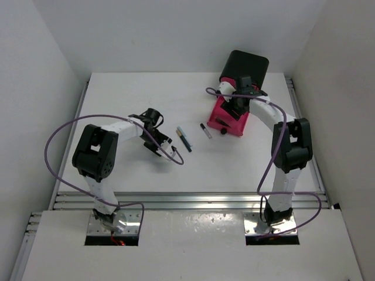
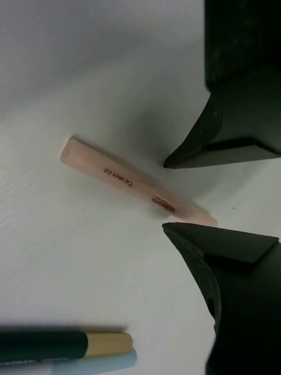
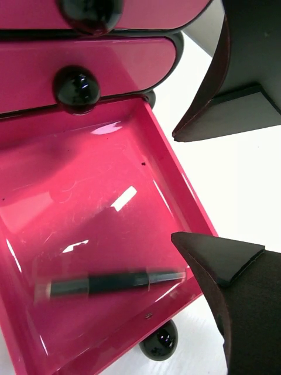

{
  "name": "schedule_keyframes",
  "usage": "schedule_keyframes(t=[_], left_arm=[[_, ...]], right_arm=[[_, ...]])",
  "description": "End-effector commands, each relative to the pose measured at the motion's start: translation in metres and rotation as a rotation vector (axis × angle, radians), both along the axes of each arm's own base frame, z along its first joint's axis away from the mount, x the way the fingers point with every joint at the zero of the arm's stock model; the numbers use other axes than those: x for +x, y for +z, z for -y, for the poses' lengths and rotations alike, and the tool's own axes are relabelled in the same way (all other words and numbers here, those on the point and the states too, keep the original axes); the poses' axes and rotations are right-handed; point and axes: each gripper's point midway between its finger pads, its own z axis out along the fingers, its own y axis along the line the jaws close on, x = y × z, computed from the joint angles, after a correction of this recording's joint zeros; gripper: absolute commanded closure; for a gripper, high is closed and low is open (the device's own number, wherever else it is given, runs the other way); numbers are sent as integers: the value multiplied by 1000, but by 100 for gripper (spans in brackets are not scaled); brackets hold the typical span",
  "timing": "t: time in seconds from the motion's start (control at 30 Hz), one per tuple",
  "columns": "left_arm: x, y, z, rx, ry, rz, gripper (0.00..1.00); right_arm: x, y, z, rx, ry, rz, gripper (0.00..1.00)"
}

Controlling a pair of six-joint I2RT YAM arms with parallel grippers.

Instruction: Organize the makeup

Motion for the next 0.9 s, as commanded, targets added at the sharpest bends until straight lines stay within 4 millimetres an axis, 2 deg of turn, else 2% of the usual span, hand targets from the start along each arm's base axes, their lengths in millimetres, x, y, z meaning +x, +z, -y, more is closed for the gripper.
schedule_keyframes(t=[0.0, 0.07, 0.1, 0.13, 0.17, 0.2, 0.3, 0.33, 0.43, 0.5, 0.57, 0.63, 0.67, 0.7, 0.73, 0.77, 0.8, 0.87], left_arm=[[-54, -38, -11, 115, -83, -247, 54], [-54, -40, -15, 144, -72, -271, 60], [-66, -48, -16, 168, -82, -334, 63], [-68, -51, -20, 191, -82, -362, 70], [-63, -49, -19, 203, -82, -368, 76], [-76, -53, -22, 232, -93, -440, 80], [-76, -54, -22, 241, -85, -465, 97], [-76, -54, -22, 242, -76, -468, 100], [-73, -50, -15, 208, -44, -472, 100], [-61, -38, -3, 135, 21, -464, 100], [-44, -19, 10, 13, 126, -455, 100], [-21, 6, 23, -85, 191, -427, 100], [-13, 15, 28, -135, 259, -439, 100], [3, 40, 38, -240, 288, -429, 100], [10, 54, 42, -297, 318, -434, 100], [14, 66, 46, -347, 385, -471, 100], [26, 90, 53, -443, 402, -479, 100], [36, 118, 61, -541, 477, -518, 100]], right_arm=[[4, 26, 0, 68, -12, 69, 37], [2, 24, 4, 86, -28, 63, 37], [1, 28, 4, 95, -31, 72, 37], [0, 28, 6, 94, -38, 69, 37], [-2, 26, 9, 98, -49, 63, 37], [-3, 29, 5, 120, -39, 65, 37], [-6, 29, 7, 141, -53, 65, 37], [-4, 32, 7, 150, -57, 80, 37], [-8, 34, 5, 171, -64, 84, 37], [-11, 33, 1, 198, -73, 76, 37], [-14, 40, -4, 234, -69, 84, 37], [-16, 55, -9, 280, -85, 114, 37], [-22, 52, -17, 316, -78, 95, 37], [-23, 71, -21, 346, -67, 142, 37], [-23, 75, -24, 393, -93, 155, 37], [-33, 76, -40, 446, -47, 156, 37], [-38, 88, -44, 475, -36, 182, 37], [-50, 96, -72, 543, 34, 211, 35]])
